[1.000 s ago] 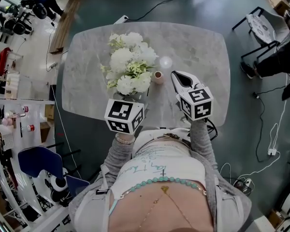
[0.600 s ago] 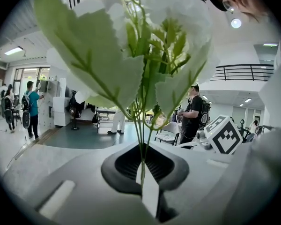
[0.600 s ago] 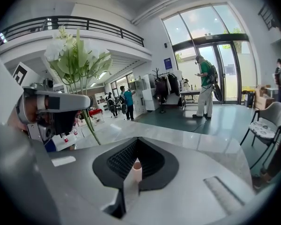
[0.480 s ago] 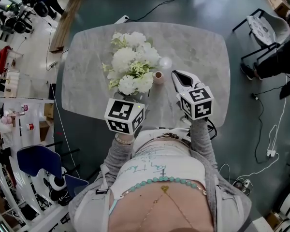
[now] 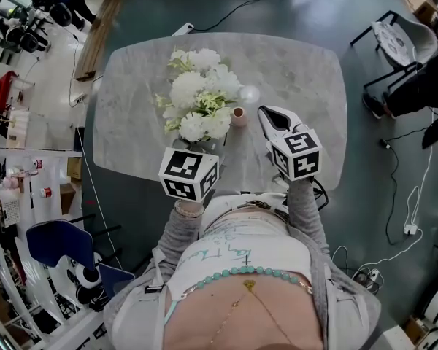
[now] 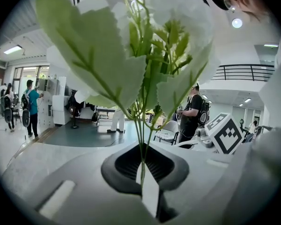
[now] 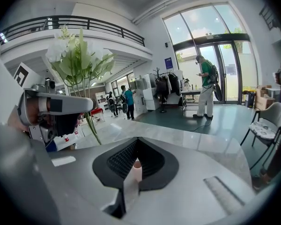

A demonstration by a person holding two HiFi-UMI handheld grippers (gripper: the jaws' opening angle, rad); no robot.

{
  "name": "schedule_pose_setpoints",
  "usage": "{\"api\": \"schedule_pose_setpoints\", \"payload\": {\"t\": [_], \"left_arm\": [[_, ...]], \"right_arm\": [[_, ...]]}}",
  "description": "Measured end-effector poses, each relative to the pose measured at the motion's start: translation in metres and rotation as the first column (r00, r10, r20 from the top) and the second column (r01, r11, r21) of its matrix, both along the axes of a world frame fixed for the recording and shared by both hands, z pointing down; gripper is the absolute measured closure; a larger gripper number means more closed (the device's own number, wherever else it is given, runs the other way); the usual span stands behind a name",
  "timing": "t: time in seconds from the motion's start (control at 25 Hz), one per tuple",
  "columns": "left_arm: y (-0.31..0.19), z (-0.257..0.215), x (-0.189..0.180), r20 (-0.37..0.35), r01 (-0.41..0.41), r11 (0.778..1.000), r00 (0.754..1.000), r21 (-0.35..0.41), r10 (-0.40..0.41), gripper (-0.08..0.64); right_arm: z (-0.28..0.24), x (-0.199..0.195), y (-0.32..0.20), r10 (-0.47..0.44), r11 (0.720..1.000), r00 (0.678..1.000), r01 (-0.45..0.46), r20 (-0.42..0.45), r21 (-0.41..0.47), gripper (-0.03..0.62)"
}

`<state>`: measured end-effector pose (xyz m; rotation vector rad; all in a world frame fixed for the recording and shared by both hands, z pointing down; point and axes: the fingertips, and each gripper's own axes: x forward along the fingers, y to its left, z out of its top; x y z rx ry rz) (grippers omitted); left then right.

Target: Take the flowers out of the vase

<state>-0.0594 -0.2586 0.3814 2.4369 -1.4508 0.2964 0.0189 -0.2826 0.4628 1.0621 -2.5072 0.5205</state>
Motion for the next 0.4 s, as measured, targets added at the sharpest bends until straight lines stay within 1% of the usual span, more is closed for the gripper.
{"api": "schedule_pose_setpoints", "payload": {"t": [0.4], "left_arm": [[-0.0022, 0.0003, -0.0018, 0.000, 0.004, 1.000, 1.000, -0.012, -0.004, 0.543]], "right_arm": [[-0.0035, -0.0021, -0.0006, -0.005, 1.000, 1.000, 0.005, -0.001, -0.006, 0.566]]}}
